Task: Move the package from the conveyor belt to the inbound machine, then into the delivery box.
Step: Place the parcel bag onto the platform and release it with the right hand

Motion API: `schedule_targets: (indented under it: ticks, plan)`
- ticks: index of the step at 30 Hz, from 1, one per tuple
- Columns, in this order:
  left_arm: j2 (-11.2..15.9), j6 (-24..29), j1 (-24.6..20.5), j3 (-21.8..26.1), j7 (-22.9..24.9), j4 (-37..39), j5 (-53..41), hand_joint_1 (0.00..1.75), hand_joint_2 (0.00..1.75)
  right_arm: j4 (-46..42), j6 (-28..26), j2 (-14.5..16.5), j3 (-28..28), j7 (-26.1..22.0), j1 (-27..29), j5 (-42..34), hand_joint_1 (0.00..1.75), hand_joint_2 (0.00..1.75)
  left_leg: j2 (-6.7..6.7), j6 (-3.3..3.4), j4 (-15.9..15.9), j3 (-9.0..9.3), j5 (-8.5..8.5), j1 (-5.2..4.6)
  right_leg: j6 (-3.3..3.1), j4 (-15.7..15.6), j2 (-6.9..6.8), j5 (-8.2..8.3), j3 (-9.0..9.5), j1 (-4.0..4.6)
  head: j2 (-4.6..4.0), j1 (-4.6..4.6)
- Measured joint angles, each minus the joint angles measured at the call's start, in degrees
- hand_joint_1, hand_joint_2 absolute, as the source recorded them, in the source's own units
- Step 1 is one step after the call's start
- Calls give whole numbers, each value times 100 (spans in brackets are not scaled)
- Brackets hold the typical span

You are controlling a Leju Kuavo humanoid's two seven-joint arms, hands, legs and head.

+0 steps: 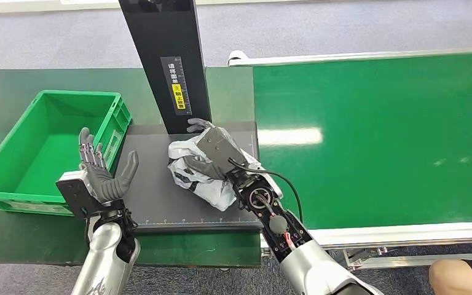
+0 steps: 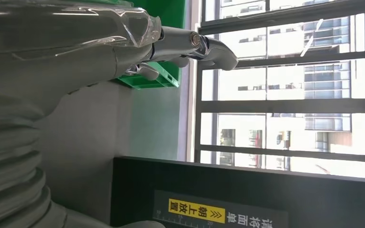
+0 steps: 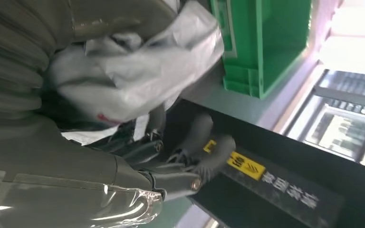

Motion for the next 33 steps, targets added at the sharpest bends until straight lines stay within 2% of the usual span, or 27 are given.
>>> schedule_targets:
  ticks: [9,18,21,26,31,33]
  plan:
    - [42,20,-31,-4,15,150,-16,0,175,68,136,25,35,-370,-44,-498,0,175,1,0,1,0,0,0,0,0,0,0,0,0,0,-1]
    - [86,70,60,-4,13,173,-113,0,175,-1079,75,-125,33,-383,224,-769,0,175,2,0,1,0,0,0,0,-1,0,0,-1,0,-1,1]
    - [89,52,112,-5,13,169,-191,0,175,-1368,-280,-191,33,-443,321,-543,0,175,1,0,1,1,0,0,0,-1,0,0,-1,0,-1,-1]
    - [95,-181,526,-7,83,-196,-539,0,175,-2422,-972,-595,-223,-409,768,-220,0,175,0,1,1,0,-2,-1,1,-6,0,-1,0,-1,-1,1]
    - [128,-540,986,-19,392,-989,-964,0,175,-3176,-1130,-1044,-857,-473,1329,-127,0,175,1,3,1,-4,-7,-2,2,-11,0,-1,-1,-2,0,0]
    - [150,-963,1087,-92,671,-1213,-1116,0,175,-3320,-1178,-1132,-1045,-477,1520,-116,0,175,-2,3,1,0,-7,0,2,-12,-2,-2,2,-2,0,-1]
